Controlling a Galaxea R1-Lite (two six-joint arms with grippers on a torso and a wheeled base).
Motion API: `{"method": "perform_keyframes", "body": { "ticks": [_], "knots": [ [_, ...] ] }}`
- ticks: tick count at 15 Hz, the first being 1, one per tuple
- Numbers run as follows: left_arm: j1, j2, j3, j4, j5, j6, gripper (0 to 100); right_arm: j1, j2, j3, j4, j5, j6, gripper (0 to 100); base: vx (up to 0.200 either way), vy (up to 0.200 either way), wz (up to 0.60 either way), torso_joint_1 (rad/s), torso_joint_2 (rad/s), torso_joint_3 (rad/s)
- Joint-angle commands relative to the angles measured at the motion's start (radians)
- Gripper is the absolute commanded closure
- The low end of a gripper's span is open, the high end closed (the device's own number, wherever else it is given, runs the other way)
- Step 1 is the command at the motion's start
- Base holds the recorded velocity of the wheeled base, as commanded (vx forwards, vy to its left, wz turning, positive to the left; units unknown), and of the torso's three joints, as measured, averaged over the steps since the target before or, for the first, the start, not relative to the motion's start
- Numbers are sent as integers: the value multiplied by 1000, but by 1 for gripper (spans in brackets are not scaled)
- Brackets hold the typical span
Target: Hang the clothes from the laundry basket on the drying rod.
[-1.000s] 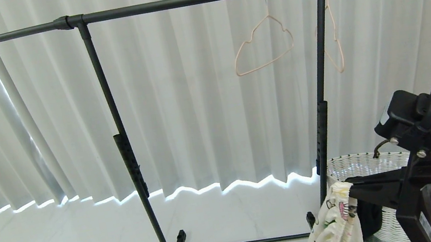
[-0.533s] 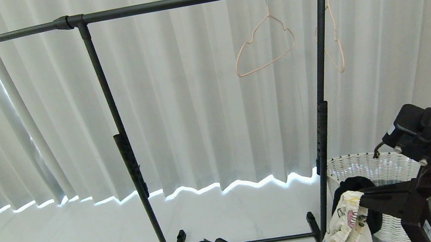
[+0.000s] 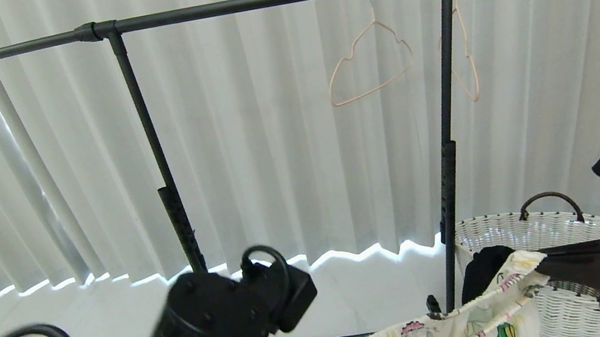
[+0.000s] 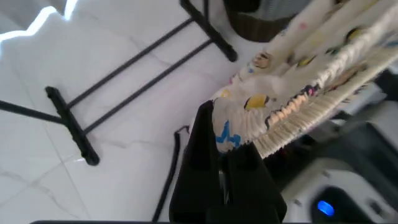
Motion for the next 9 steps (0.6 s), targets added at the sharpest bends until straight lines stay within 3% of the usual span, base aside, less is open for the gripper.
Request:
{"method": "perform_keyframes", "body": {
  "ticks": [1,4,6,9],
  "knots": [
    [88,-149,-301,214,-105,0,100,-93,-4,-84,7,7,-25,100,0,0,0,0,0,0],
    [112,-128,-424,223,-70,12,100,-162,54,-252,57,62,-76,100,0,0,0,0,0,0],
    [111,-139,-492,275,-61,31,100,-187,91,-388,159,94,-114,100,0,0,0,0,0,0],
    [121,-163,-535,326,-61,126,100,-197,97,-486,251,105,-145,100,0,0,0,0,0,0]
  ]
}}
